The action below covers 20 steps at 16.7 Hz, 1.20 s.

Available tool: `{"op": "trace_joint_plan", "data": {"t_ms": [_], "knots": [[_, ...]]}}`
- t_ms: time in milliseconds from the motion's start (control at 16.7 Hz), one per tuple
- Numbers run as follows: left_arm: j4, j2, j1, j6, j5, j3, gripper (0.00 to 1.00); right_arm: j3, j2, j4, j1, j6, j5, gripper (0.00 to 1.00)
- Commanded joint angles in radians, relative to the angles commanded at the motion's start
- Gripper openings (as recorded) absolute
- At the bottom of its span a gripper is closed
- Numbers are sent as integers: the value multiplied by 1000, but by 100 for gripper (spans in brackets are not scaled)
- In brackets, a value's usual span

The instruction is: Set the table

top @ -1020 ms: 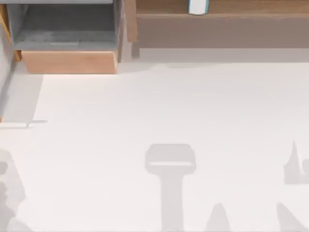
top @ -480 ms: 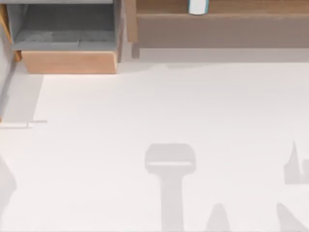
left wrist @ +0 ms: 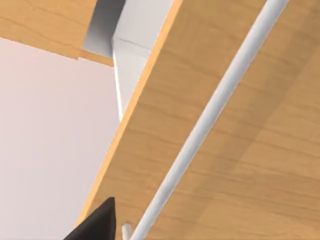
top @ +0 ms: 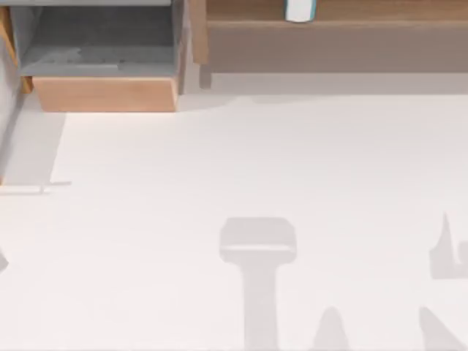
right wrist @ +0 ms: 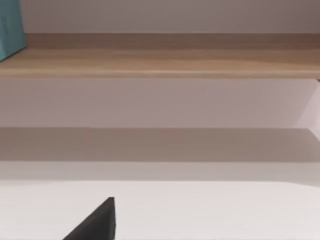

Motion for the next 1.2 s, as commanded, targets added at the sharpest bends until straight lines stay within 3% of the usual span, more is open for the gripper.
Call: {"op": "trace_joint_plan", "data": {"t_ms": [240,480,960,1200], "knots": [[279,62,-13,128,94,-50,100,0,0,0,0,0,0,100],[439,98,-28,203,150,-75,100,0,0,0,0,0,0,100],[459,102,-30,213,155,-72,100,0,0,0,0,0,0,100],[426,128,-78,213,112,-17,100,0,0,0,0,0,0,100]]}}
